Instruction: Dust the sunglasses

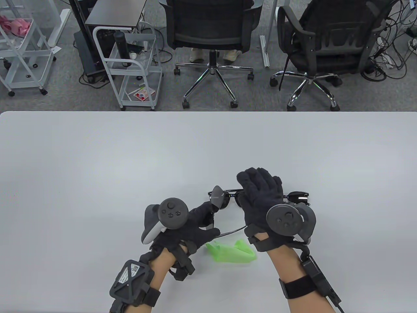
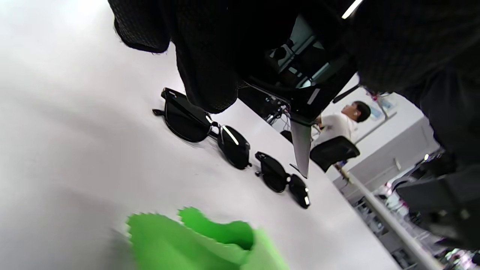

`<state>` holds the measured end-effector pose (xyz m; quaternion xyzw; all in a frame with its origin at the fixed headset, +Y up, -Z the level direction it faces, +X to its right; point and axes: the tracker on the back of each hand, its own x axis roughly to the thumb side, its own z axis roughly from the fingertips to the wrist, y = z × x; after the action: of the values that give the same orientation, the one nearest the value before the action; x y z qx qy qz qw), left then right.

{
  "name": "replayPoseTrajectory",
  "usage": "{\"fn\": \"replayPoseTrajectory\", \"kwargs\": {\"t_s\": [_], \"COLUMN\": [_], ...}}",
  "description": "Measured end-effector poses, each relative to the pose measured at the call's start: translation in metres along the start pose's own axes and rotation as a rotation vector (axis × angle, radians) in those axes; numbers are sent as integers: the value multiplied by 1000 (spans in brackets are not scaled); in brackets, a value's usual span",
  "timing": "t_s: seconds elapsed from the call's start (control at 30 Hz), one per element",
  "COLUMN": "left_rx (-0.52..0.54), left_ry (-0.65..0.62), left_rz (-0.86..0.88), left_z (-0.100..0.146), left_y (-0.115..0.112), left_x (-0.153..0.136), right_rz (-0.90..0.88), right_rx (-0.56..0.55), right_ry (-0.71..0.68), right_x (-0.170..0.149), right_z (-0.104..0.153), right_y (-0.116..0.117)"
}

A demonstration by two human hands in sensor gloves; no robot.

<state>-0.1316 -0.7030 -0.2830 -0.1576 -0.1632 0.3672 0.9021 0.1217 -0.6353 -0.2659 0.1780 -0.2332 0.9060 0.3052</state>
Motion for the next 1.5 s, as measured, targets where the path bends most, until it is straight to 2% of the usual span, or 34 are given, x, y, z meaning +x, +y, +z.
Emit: {"fn": "replayPoseTrajectory", "kwargs": {"t_s": [0.1,0.17,0.3,0.33,0.43,0.57,0.73,0.83,0.9,1.0,1.03,1.07,1.17,1.23,1.3,1.5], "left_rx": [23,25,19,25,20,-3,-18,68,232,535,586,583,443,398,404,468], "left_ry": [57,98,146,155,158,147,125,118,117,41,19,-36,-128,-158,-157,-191], "left_rz": [209,343,529,556,571,539,482,259,-14,-442,-526,-615,-706,-877,-974,-1098], "left_z": [1,2,4,5,5,3,2,5,11,27,30,30,26,22,20,21], "left_y": [3,4,4,4,3,-2,-3,7,21,41,42,43,26,15,10,5], "left_x": [-11,-19,-32,-33,-34,-29,-24,-19,-13,7,11,17,23,27,28,31], "right_rz": [73,83,148,193,264,218,253,240,192,104,85,61,-16,-80,-128,-188], "right_rx": [-37,-17,137,207,291,304,302,273,269,295,308,322,393,427,452,505], "right_ry": [-144,-238,-335,-353,-386,-341,-331,-295,-249,-169,-158,-145,-125,-109,-99,-78], "right_x": [19,33,51,53,54,51,43,33,23,7,4,-1,-7,-10,-12,-18], "right_z": [2,4,8,9,12,12,7,2,0,-3,-4,-5,-6,-6,-6,-6], "right_y": [-7,-5,18,26,42,50,46,36,29,21,19,19,21,24,24,26]}}
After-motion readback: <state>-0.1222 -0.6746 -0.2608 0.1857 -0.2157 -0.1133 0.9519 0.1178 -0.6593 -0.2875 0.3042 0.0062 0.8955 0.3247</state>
